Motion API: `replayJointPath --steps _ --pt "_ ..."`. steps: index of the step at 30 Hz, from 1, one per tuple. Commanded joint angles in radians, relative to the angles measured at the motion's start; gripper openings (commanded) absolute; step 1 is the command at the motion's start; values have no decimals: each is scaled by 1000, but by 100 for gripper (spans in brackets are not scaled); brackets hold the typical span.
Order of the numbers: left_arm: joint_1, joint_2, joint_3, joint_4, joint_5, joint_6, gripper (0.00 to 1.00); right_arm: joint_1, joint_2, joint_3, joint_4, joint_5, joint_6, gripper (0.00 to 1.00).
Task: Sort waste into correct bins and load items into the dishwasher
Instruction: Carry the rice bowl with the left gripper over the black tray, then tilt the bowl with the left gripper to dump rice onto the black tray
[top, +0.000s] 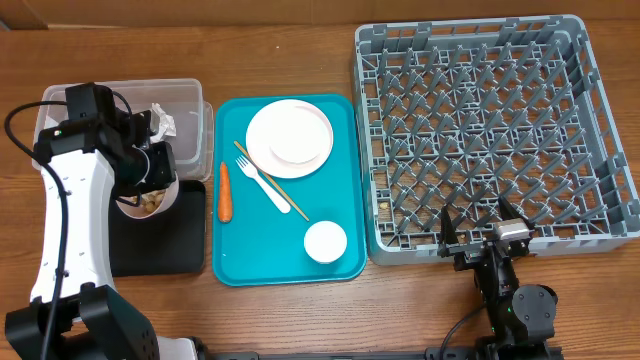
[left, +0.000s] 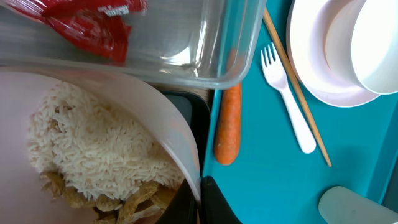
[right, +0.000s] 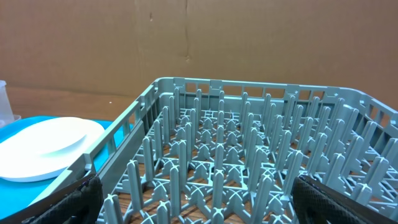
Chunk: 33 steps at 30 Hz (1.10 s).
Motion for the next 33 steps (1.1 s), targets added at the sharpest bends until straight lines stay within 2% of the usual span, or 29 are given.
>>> replayJointPath --steps 1,13,15,19,26,33 --pt "3 -27 -14 15 42 -9 4 -3 -10 -11 6 2 -4 100" --pt "6 -26 -27 53 21 5 5 -3 -10 -11 6 3 -4 100" --pt "15 -26 -34 51 -14 -13 4 -3 -10 -11 6 2 -4 100" --pt "54 -27 -35 17 14 -33 4 -3 -10 -11 6 3 -4 100" --pt "70 -27 -36 -89 180 108 4 -3 -10 -11 6 3 -3 100" --pt "77 -27 -68 -95 369 270 4 -3 -10 -11 6 2 -4 100"
